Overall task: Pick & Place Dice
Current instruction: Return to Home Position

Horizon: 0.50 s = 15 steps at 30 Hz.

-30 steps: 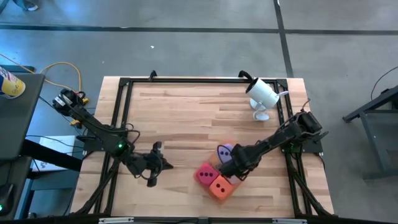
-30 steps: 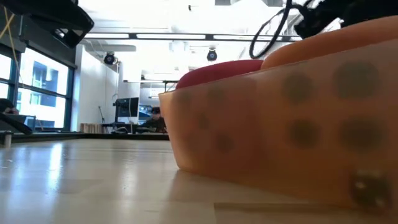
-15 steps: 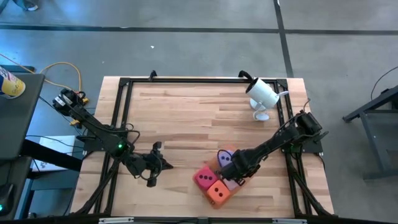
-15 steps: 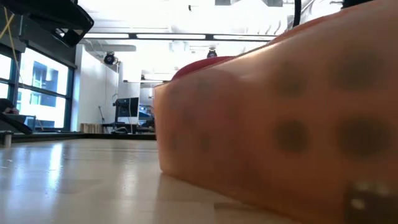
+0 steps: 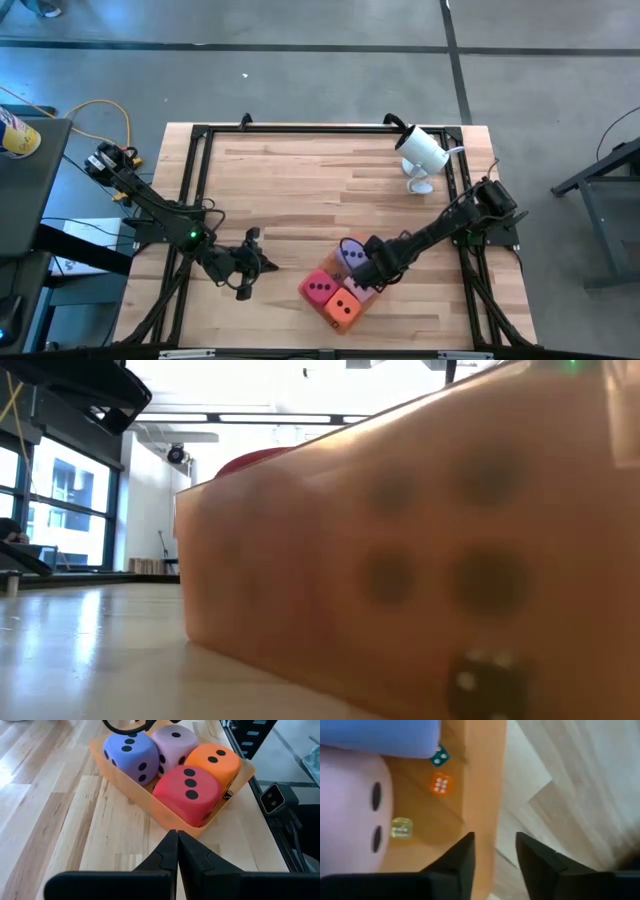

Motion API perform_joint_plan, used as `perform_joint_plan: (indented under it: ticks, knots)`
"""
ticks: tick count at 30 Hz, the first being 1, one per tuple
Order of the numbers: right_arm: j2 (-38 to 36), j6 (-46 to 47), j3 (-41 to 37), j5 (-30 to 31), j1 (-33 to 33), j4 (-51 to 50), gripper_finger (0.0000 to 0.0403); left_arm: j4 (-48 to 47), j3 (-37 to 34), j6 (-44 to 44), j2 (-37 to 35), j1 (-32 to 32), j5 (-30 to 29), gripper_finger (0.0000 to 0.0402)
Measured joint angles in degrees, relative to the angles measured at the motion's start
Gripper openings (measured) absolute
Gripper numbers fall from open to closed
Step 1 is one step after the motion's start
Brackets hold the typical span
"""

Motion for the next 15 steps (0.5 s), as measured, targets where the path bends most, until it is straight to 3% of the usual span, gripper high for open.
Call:
perform_joint_plan:
  ticks: [9, 12, 15]
  knots:
    - [-6.8, 2.7, 0.0, 2.6, -1.1, -5.8, 0.0194, -0.1, 0.0, -1.7, -0.1, 2.1, -0.2, 0.0001]
    - [-11.9, 4.2, 0.0, 7.9, -0.9, -6.9, 0.02, -1.9, 0.0, -5.1, -1.7, 4.7, -0.5, 0.0001]
    - [-16.8, 3.1, 0.0, 17.2, 0.1, -6.6, 0.02, -5.4, 0.0, -4.1, -5.4, 8.2, -0.8, 0.0001]
